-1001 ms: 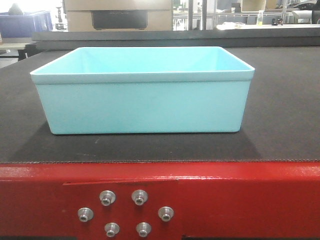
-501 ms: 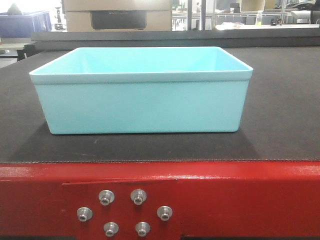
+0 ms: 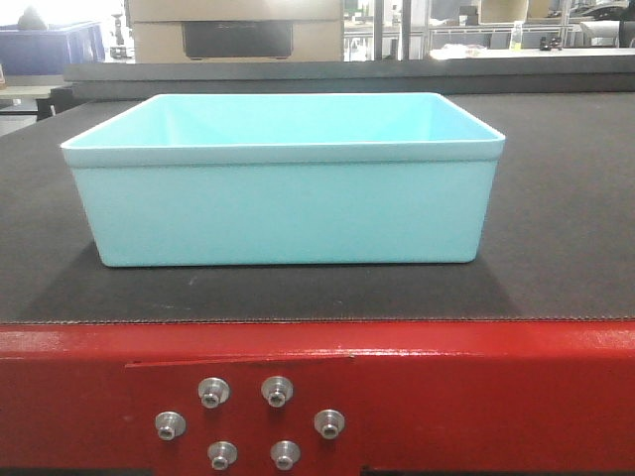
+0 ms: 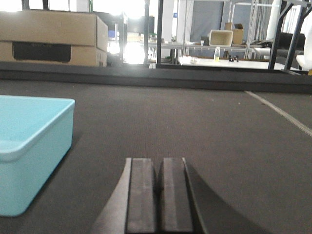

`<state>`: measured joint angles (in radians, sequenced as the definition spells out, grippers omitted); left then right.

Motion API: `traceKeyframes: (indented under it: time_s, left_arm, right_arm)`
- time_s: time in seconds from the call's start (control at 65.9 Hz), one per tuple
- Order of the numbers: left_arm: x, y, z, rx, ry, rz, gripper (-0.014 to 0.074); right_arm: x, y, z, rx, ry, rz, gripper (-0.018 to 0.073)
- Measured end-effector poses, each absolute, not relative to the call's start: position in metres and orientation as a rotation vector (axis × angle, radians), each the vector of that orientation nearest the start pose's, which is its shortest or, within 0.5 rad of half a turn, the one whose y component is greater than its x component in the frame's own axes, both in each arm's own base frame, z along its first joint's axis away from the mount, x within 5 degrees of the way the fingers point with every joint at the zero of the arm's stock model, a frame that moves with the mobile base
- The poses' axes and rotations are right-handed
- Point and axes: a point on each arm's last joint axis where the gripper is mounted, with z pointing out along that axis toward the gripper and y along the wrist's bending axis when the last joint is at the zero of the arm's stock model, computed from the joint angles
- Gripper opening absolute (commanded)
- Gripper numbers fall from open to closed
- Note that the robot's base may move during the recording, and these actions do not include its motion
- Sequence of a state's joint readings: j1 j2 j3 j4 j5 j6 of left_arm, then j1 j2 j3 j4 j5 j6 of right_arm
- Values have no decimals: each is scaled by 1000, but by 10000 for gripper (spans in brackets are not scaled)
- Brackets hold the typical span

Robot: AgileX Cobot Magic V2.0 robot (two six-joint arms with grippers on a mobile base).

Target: Fetch blue bin and place on conveyor start

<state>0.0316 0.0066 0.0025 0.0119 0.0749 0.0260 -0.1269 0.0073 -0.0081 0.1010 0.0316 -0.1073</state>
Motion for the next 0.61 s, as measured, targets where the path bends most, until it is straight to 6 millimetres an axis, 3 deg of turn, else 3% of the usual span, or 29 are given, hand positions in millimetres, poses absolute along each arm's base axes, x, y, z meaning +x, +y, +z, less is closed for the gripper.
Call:
traceKeyframes:
  time_s: [0.607]
  left_arm:
    - [57, 2, 205, 4, 1567, 55, -111]
  right_arm:
    - [56, -7, 214, 101, 1478, -99, -162]
